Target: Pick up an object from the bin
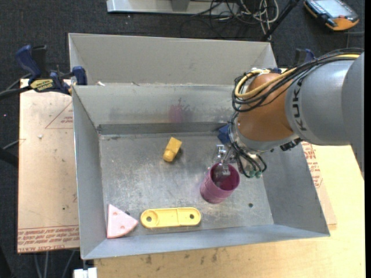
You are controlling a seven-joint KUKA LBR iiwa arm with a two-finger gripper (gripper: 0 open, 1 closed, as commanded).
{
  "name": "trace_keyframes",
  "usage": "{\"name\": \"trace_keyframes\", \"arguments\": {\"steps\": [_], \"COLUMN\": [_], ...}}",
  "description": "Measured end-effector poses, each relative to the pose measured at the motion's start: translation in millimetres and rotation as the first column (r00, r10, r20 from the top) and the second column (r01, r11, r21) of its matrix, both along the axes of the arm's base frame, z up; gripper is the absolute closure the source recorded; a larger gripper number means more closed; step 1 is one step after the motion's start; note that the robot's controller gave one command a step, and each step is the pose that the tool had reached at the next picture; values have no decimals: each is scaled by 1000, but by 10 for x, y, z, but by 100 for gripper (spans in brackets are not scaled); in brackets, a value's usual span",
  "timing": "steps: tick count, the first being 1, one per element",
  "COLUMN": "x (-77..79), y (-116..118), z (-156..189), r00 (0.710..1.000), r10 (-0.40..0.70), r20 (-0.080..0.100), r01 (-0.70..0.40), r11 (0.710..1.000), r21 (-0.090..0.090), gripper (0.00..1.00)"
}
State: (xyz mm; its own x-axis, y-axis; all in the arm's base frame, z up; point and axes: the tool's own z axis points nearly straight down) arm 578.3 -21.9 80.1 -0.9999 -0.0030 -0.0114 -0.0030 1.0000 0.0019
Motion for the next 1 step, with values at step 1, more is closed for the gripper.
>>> {"name": "trace_keyframes", "arguments": {"steps": [1], "x": [0], "y": [0], "z": [0], "r00": [1000], "r10": [0], "r20": [0], "r01": [0], "r11": [1000], "r21": [0], "gripper": [100]}}
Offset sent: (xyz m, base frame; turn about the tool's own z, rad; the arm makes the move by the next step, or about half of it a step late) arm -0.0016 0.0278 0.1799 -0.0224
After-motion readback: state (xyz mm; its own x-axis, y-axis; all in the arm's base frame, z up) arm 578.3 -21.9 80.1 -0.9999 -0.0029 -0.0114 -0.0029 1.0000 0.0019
